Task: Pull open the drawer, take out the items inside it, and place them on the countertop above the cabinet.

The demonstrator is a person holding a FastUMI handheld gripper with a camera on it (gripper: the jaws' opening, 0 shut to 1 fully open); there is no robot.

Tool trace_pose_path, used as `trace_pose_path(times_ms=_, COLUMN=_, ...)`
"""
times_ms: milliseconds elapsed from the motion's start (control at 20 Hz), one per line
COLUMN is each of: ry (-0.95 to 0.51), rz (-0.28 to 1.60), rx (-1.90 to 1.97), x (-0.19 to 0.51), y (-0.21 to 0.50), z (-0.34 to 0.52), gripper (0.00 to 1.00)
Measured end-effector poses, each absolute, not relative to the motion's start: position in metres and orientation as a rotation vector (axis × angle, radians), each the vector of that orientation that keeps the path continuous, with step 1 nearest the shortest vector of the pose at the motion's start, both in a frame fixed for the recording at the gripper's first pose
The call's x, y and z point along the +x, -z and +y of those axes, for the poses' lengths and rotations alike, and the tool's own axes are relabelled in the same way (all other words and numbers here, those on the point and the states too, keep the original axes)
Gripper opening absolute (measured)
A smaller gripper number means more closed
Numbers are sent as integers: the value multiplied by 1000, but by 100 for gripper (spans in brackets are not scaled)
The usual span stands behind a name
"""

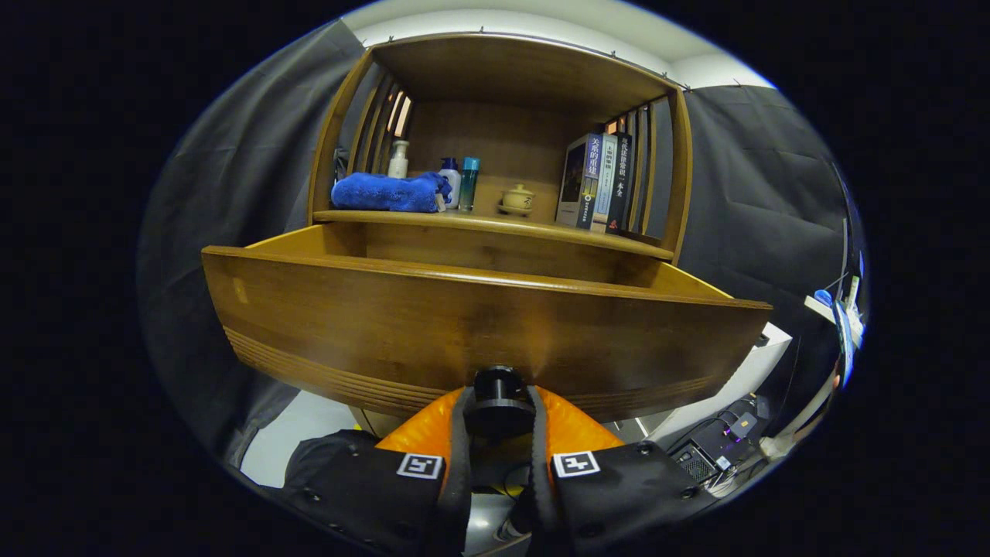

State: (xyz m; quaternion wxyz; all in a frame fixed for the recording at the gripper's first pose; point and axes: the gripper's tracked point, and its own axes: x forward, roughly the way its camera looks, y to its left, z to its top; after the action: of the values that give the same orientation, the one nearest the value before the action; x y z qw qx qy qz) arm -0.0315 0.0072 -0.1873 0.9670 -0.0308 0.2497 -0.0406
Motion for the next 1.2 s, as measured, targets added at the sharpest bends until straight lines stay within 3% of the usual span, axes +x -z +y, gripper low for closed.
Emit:
trace_pose_path(times_ms=550, ry=60, rz=489, rx=-49, x=-33, y=187, z=8, gripper=42)
trace_pose_path(times_ms=1100, ry=167, rz=107, rx=-71, x=-6, y=19, z=-33, gripper=98)
trace_pose_path(times_ms=1200, ry=166, rz=103, rx=-138, x=21, y=-14, z=-31, gripper=98)
